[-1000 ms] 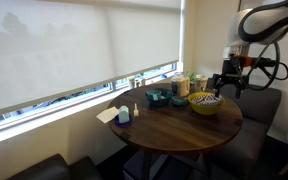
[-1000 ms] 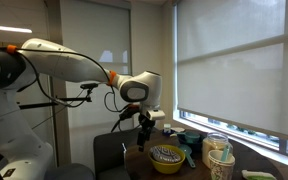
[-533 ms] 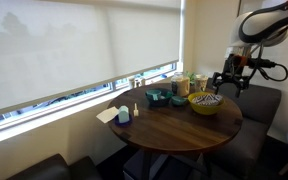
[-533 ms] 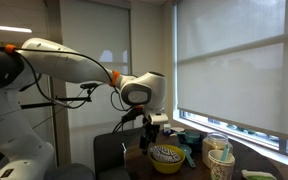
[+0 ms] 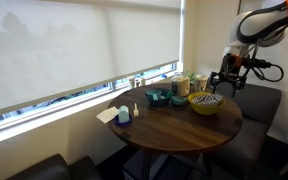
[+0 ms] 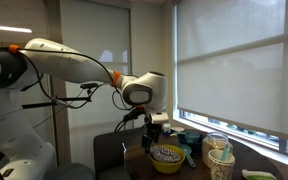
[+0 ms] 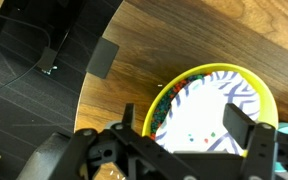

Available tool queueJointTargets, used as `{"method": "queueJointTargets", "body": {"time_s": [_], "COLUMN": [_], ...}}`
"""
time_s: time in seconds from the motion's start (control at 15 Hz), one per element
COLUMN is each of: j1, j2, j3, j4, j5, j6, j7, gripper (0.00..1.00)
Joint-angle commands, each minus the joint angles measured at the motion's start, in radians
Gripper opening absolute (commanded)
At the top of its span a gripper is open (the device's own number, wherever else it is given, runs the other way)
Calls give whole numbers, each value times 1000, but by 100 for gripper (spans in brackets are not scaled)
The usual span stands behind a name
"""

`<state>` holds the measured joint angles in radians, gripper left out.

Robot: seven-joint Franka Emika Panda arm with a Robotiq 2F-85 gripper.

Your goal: Remove the paper plate from the yellow bowl and put it on the table

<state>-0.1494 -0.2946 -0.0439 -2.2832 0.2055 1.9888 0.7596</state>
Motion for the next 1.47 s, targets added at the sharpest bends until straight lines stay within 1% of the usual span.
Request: {"method": "queueJointTargets", "body": {"time_s": [0.0, 0.07, 0.33, 0.47, 0.53, 0.67, 0.73, 0.93, 1.07, 1.27, 1.4], "j1": [-2, -1, 1, 1, 1, 0, 0, -1, -4, -19, -17], "j2": [30, 40, 59, 64, 66, 63, 59, 52, 20, -105, -192], "j3": [8, 8, 8, 7, 6, 5, 4, 4, 2, -4, -2], "j4": [13, 17, 19, 21, 21, 20, 19, 21, 10, -28, -37], "j5": [-6, -8, -18, -20, -21, -23, -26, -33, -32, -43, -49], "j6": [10, 9, 10, 15, 15, 14, 13, 12, 14, 37, 57], "j7": [46, 54, 79, 88, 92, 102, 107, 116, 117, 117, 65], "gripper": [84, 65, 34, 21, 13, 1, 0, 1, 0, 1, 1]}}
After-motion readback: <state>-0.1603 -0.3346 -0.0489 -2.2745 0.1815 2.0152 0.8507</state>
